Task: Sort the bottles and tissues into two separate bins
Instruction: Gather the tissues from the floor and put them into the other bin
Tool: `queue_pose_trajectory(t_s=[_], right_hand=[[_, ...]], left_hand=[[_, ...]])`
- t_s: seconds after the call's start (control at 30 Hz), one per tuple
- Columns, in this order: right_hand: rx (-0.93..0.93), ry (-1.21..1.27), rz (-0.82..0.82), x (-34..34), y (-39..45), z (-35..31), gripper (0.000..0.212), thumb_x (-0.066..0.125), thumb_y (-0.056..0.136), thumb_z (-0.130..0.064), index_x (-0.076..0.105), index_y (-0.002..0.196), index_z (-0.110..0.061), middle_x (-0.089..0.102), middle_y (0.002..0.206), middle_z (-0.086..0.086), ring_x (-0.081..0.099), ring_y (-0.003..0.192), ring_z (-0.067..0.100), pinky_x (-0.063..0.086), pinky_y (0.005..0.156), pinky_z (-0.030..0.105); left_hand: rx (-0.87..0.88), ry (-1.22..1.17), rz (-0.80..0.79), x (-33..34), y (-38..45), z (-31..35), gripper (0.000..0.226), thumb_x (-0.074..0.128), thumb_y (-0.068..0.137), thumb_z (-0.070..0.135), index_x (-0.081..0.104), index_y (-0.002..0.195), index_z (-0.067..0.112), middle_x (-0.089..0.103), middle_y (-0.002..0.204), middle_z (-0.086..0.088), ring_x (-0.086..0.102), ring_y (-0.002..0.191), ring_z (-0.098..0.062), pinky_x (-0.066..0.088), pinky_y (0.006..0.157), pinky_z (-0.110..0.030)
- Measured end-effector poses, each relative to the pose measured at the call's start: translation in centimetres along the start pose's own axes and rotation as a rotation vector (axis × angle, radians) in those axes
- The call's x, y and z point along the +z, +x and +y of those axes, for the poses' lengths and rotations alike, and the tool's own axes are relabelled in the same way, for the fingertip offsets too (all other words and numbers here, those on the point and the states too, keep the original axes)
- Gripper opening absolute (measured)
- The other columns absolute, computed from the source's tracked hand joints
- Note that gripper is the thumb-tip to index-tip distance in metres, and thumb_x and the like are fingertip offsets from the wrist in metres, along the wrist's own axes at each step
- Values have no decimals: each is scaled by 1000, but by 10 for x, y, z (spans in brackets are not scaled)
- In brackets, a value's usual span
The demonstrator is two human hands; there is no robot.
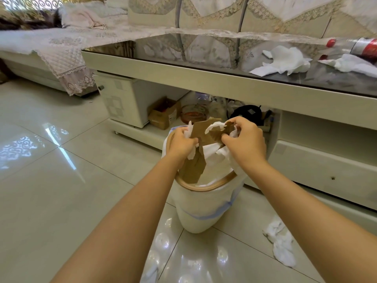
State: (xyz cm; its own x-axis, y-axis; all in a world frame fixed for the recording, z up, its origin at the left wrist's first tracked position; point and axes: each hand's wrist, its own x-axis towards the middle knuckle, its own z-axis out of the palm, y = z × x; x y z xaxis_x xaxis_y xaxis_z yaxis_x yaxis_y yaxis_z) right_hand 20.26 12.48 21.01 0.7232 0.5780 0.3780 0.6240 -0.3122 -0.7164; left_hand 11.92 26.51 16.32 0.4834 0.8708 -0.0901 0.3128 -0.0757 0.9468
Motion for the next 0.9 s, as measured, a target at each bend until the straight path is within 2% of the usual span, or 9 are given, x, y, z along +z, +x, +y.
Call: queue_pose_trajectory(t_s=[0.13, 0.23, 0.3, 0.37, 0.47, 0.57, 0.7, 0.83, 0.9], right_hand=[[-38, 2, -29, 4, 8, 0, 18, 64, 81, -15, 63, 92, -29, 61, 78, -10, 59, 77, 15, 46, 61, 28], [-73, 6, -42, 9, 13, 0, 17, 64, 81, -16, 62, 91, -30, 59, 75, -13, 59, 77, 15, 51, 63, 32], [-80, 51, -58, 14, 17, -2, 18, 66, 81, -14, 63, 92, -27, 61, 78, -11, 59, 78, 13, 55, 69, 37], [-82, 123, -81, 19, 22, -4, 19, 67, 80, -11, 64, 93, -24, 62, 80, -9, 58, 76, 9, 55, 70, 34], [-85, 196, -137, 28, 26, -5, 21, 68, 80, -9, 61, 94, -22, 58, 79, -13, 53, 69, 4, 48, 64, 23], [-32, 194, -184, 40, 26, 3, 21, 68, 80, -7, 59, 94, -20, 57, 81, -11, 54, 71, 7, 51, 66, 26], [38, 94, -259, 52, 23, 23, 19, 65, 80, -3, 57, 91, -17, 59, 83, -6, 60, 82, 16, 54, 73, 36], [67, 60, -343, 55, 23, 35, 17, 68, 82, -10, 60, 93, -21, 61, 87, -3, 62, 78, 12, 53, 59, 24], [45, -1, -371, 56, 24, 36, 18, 70, 81, -16, 63, 95, -25, 63, 93, -4, 61, 80, 11, 51, 61, 22]], left_hand=[[67, 97, 48, -1, 7, -5, 41, 61, 89, 32, 51, 129, 24, 55, 107, 5, 55, 96, -15, 49, 84, -32], [133, 224, 19, -2, 13, -4, 35, 59, 90, 32, 55, 124, 24, 59, 100, 5, 58, 94, -14, 51, 90, -37], [215, 348, 15, -4, 17, -4, 23, 57, 91, 31, 61, 114, 25, 65, 100, 5, 61, 93, -13, 52, 89, -40], [283, 467, 19, -7, 20, -5, 10, 54, 94, 27, 63, 99, 29, 63, 90, 10, 61, 87, -12, 54, 83, -39], [350, 594, 21, -10, 23, -11, 18, 52, 94, 17, 60, 83, 29, 54, 77, 15, 58, 79, -13, 54, 73, -35], [369, 618, -1, -10, 26, -15, 16, 52, 91, 14, 66, 89, 23, 61, 81, 8, 60, 80, -18, 53, 68, -34], [366, 583, -49, -10, 27, -15, 17, 55, 88, 15, 69, 92, 24, 68, 82, 6, 64, 77, -14, 57, 74, -39], [388, 597, -78, -9, 28, -15, 14, 57, 88, 19, 68, 90, 27, 67, 81, 8, 62, 78, -10, 56, 76, -36], [388, 607, -73, -8, 29, -16, 13, 59, 87, 19, 69, 93, 25, 68, 83, 6, 62, 78, -11, 56, 77, -35]])
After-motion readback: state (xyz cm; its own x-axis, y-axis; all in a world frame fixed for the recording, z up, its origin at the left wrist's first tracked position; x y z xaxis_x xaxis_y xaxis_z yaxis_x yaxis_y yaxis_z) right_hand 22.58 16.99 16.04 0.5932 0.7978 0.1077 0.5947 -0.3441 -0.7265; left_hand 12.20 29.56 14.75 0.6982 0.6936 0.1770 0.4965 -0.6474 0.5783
